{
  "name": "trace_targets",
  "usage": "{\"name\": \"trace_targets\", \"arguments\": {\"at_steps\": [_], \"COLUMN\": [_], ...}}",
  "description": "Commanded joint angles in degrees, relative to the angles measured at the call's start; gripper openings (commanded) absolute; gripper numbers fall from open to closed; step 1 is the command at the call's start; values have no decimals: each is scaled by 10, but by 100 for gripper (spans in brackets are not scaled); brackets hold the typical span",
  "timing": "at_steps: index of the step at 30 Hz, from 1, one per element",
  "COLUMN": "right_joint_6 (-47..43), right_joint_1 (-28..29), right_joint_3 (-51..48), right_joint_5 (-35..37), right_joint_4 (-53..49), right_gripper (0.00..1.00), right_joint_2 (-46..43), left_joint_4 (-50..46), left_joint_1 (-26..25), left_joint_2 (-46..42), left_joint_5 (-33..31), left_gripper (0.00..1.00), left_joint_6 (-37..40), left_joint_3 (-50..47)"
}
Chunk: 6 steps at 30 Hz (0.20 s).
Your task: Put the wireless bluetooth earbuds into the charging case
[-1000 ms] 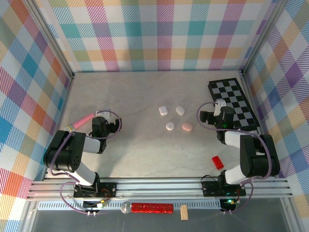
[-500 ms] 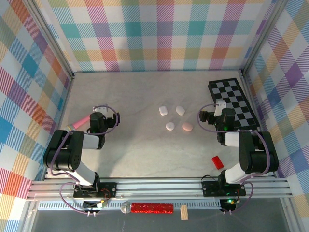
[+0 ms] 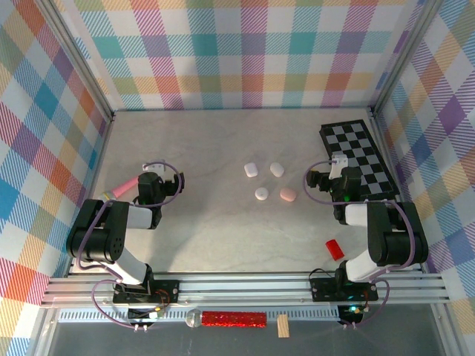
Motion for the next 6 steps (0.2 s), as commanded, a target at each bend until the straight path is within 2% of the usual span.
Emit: {"name": "trace_targets", "arguments": {"at_steps": [1,6], "right_joint_6": [4,4], "right_joint_1": [-3,-2], "right_joint_3": [-3,-4], "right_joint_5": [-13,-12], "right_joint_4": [24,24], "right_gripper": [99,99], "right_joint_2": [6,6], "left_joint_4": [0,2], "left_joint_1": [4,4], "left_joint_2": [1,0], "left_joint_5": [8,8], "left_gripper": [100,100], "left_joint_6": [-6,-6], "left_joint_3": [7,6]}}
